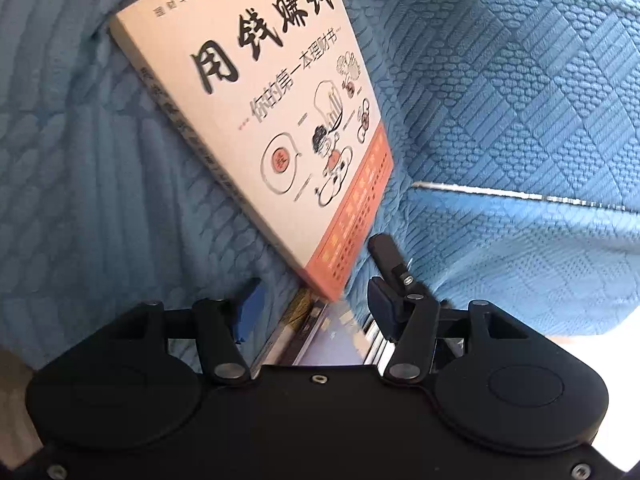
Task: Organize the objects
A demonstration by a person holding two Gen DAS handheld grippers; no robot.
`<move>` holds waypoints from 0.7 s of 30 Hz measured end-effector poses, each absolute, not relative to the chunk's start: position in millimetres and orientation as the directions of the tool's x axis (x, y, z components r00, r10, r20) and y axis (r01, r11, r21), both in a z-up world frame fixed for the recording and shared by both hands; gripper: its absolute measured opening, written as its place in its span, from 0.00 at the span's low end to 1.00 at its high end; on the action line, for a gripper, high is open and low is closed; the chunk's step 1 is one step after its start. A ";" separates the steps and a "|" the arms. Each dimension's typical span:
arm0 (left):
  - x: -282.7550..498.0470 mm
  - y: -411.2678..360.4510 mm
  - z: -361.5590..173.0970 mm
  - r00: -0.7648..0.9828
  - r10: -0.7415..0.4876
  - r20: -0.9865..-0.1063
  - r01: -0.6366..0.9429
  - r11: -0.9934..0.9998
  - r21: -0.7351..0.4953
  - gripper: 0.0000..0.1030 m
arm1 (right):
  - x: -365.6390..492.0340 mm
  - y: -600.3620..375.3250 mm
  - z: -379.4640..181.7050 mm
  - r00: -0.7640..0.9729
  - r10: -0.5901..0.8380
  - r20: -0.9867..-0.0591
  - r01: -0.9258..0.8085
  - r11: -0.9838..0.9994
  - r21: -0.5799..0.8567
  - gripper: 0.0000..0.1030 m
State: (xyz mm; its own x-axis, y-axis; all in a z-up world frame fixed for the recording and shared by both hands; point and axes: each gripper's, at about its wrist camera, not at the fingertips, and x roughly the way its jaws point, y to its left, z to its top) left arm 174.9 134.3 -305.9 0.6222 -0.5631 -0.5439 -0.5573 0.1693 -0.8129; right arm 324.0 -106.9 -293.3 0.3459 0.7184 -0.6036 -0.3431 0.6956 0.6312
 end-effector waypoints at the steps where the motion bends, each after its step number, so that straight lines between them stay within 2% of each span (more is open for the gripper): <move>1: 176.5 133.4 -308.2 0.629 -0.559 -0.540 -0.560 0.156 -0.814 0.52 | 324.1 -103.6 -293.7 0.343 0.706 -0.620 -0.362 0.708 0.606 0.03; 4: 181.3 129.7 -311.1 0.638 -0.559 -0.529 -0.567 0.123 -0.815 0.52 | 325.5 -101.8 -295.8 0.341 0.696 -0.632 -0.367 0.717 0.593 0.03; 11: 195.1 131.6 -311.2 0.640 -0.555 -0.531 -0.555 0.143 -0.819 0.52 | 330.1 -123.6 -302.3 0.351 0.682 -0.642 -0.234 0.727 0.645 0.06; 14: 199.8 132.2 -309.9 0.641 -0.555 -0.530 -0.542 0.162 -0.825 0.52 | 331.1 -129.7 -309.9 0.292 0.710 -0.641 -0.179 0.699 0.693 0.18; 16: 201.0 133.1 -308.7 0.643 -0.552 -0.531 -0.537 0.168 -0.826 0.53 | 328.9 -130.7 -313.6 0.254 0.742 -0.621 -0.168 0.666 0.727 0.48; 18: 202.8 134.3 -306.8 0.648 -0.555 -0.523 -0.527 0.170 -0.833 0.52 | 327.1 -132.6 -314.1 0.252 0.768 -0.589 -0.153 0.633 0.759 0.56; 21: 205.8 137.7 -303.8 0.666 -0.556 -0.497 -0.504 0.155 -0.850 0.52 | 330.7 -135.7 -320.1 0.233 0.803 -0.549 -0.088 0.580 0.810 0.58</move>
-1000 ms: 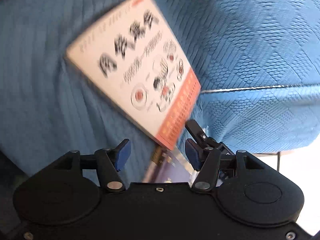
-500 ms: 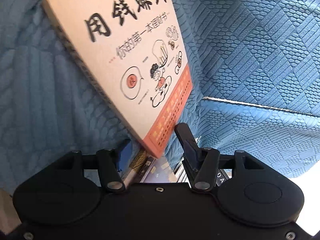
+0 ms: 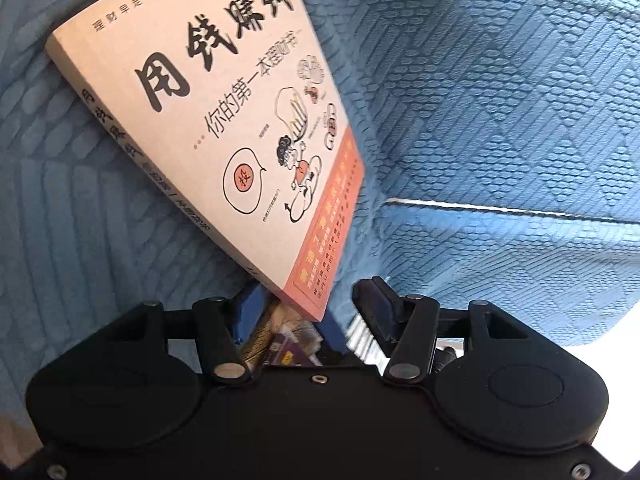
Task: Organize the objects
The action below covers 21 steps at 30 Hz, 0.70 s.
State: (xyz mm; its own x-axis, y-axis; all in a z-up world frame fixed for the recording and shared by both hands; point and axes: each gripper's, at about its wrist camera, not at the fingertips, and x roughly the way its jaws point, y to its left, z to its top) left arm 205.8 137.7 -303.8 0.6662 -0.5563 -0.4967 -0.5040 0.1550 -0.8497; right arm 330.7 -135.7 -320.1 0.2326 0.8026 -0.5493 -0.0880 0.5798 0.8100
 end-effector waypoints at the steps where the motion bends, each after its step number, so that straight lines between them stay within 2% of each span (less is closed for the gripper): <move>1: 206.9 139.1 -302.3 0.672 -0.556 -0.489 -0.497 0.150 -0.854 0.52 | 332.0 -136.4 -322.6 0.229 0.811 -0.538 -0.066 0.564 0.823 0.58; 6: 212.2 143.5 -297.9 0.691 -0.557 -0.460 -0.473 0.133 -0.871 0.52 | 338.0 -134.2 -331.9 0.210 0.866 -0.453 0.021 0.459 0.888 0.56; 8: 212.5 144.5 -299.0 0.692 -0.556 -0.460 -0.477 0.126 -0.870 0.52 | 338.1 -132.4 -331.5 0.230 0.861 -0.453 0.040 0.457 0.889 0.42; 9: 211.4 145.1 -298.9 0.697 -0.550 -0.460 -0.476 0.125 -0.870 0.52 | 338.3 -130.6 -331.5 0.234 0.855 -0.464 0.048 0.466 0.883 0.28; 10: 209.7 146.1 -298.6 0.701 -0.544 -0.462 -0.477 0.124 -0.870 0.52 | 338.2 -129.7 -331.1 0.240 0.845 -0.478 0.050 0.480 0.876 0.21; 13: 203.5 152.4 -300.3 0.734 -0.519 -0.439 -0.477 0.067 -0.876 0.55 | 333.5 -129.2 -325.7 0.269 0.845 -0.462 0.041 0.469 0.882 0.19; 15: 196.4 157.8 -301.8 0.758 -0.487 -0.434 -0.484 0.026 -0.875 0.63 | 329.1 -129.1 -320.5 0.291 0.845 -0.449 0.038 0.458 0.888 0.18; 17: 192.9 162.4 -302.1 0.770 -0.466 -0.436 -0.489 0.008 -0.872 0.66 | 325.6 -128.1 -314.8 0.304 0.843 -0.445 0.038 0.456 0.889 0.17; 21: 189.4 167.8 -305.2 0.761 -0.456 -0.461 -0.517 0.002 -0.856 0.66 | 316.1 -124.3 -301.1 0.323 0.838 -0.440 0.033 0.455 0.890 0.15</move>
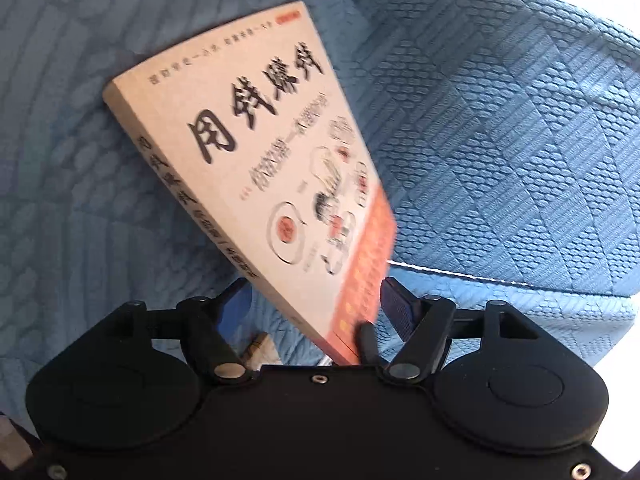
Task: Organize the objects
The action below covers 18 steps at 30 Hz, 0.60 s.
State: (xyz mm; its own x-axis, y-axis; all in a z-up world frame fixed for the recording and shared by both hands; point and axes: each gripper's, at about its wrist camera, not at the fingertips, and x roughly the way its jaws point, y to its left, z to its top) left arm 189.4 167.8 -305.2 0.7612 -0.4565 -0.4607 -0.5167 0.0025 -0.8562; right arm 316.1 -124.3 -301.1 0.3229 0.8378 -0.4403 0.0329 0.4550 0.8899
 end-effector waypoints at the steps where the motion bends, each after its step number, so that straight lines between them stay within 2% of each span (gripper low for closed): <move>1: 187.8 169.0 -306.3 0.764 -0.451 -0.462 -0.519 -0.003 -0.855 0.66 | 313.4 -122.7 -298.0 0.323 0.836 -0.443 0.036 0.457 0.889 0.15; 4: 185.5 170.7 -307.4 0.769 -0.441 -0.462 -0.523 -0.020 -0.852 0.61 | 302.7 -117.2 -287.1 0.328 0.831 -0.450 0.017 0.471 0.882 0.15; 11: 181.8 178.4 -308.0 0.767 -0.449 -0.459 -0.521 -0.019 -0.853 0.38 | 276.3 -107.7 -273.0 0.315 0.829 -0.463 -0.011 0.491 0.871 0.16; 12: 180.3 179.4 -308.1 0.769 -0.447 -0.457 -0.519 -0.018 -0.855 0.31 | 275.4 -108.3 -275.0 0.317 0.829 -0.461 0.005 0.484 0.875 0.17; 15: 177.0 184.1 -308.2 0.777 -0.446 -0.444 -0.506 -0.022 -0.862 0.14 | 277.6 -110.5 -282.1 0.315 0.824 -0.471 0.054 0.479 0.876 0.23; 16: 176.9 186.0 -307.6 0.774 -0.448 -0.447 -0.508 -0.018 -0.861 0.12 | 278.5 -112.1 -285.9 0.309 0.819 -0.483 0.080 0.483 0.872 0.27; 18: 176.5 189.8 -306.4 0.777 -0.440 -0.450 -0.505 -0.010 -0.863 0.11 | 282.2 -108.8 -295.7 0.291 0.820 -0.492 0.110 0.482 0.869 0.29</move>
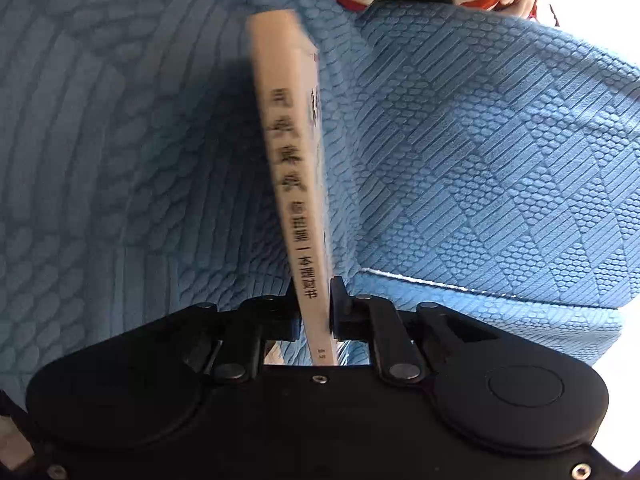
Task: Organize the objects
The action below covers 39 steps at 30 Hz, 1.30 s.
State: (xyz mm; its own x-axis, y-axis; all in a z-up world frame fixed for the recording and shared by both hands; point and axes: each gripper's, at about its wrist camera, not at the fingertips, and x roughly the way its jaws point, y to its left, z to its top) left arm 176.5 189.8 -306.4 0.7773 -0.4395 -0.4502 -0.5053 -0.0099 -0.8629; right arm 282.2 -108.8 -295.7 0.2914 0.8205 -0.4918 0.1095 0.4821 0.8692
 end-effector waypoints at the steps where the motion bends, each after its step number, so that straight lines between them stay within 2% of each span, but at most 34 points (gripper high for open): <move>1: 175.2 192.3 -306.6 0.777 -0.440 -0.450 -0.505 -0.010 -0.863 0.11 | 283.7 -108.4 -299.8 0.287 0.826 -0.486 0.120 0.472 0.873 0.29; 3: 174.0 196.8 -309.5 0.783 -0.447 -0.433 -0.500 -0.037 -0.865 0.10 | 289.1 -107.5 -306.4 0.294 0.835 -0.465 0.144 0.442 0.885 0.32; 6: 173.2 200.8 -310.8 0.781 -0.451 -0.432 -0.500 -0.037 -0.865 0.10 | 300.0 -105.9 -316.6 0.319 0.850 -0.419 0.181 0.380 0.907 0.56; 7: 173.1 201.6 -311.4 0.783 -0.452 -0.427 -0.497 -0.042 -0.867 0.10 | 304.1 -104.2 -319.6 0.322 0.853 -0.411 0.193 0.366 0.911 0.59; 12: 174.7 203.1 -310.4 0.780 -0.456 -0.429 -0.497 -0.033 -0.867 0.10 | 329.2 -93.4 -331.6 0.317 0.849 -0.423 0.181 0.384 0.906 0.59; 15: 173.1 205.1 -312.3 0.787 -0.459 -0.413 -0.490 -0.058 -0.870 0.10 | 342.6 -89.5 -337.9 0.323 0.858 -0.399 0.171 0.362 0.916 0.59; 20: 174.0 208.4 -311.0 0.782 -0.463 -0.416 -0.491 -0.046 -0.870 0.10 | 358.6 -85.3 -337.5 0.318 0.835 -0.449 0.133 0.430 0.893 0.59; 24: 173.4 209.9 -312.0 0.783 -0.463 -0.415 -0.492 -0.053 -0.869 0.10 | 367.8 -85.6 -338.5 0.322 0.824 -0.467 0.119 0.454 0.883 0.56; 26: 172.9 209.8 -310.8 0.783 -0.463 -0.416 -0.491 -0.048 -0.870 0.10 | 371.6 -85.2 -337.9 0.326 0.808 -0.491 0.108 0.484 0.869 0.51; 31: 176.7 210.6 -309.6 0.779 -0.460 -0.426 -0.496 -0.038 -0.867 0.10 | 374.9 -93.1 -348.4 0.334 0.795 -0.505 0.157 0.482 0.862 0.24; 36: 174.0 212.5 -306.7 0.773 -0.452 -0.445 -0.504 -0.011 -0.864 0.11 | 366.4 -96.0 -341.8 0.330 0.789 -0.519 0.089 0.521 0.849 0.19; 39: 172.5 215.3 -302.4 0.778 -0.454 -0.434 -0.490 -0.006 -0.872 0.12 | 357.3 -100.8 -324.8 0.362 0.790 -0.495 0.011 0.528 0.849 0.16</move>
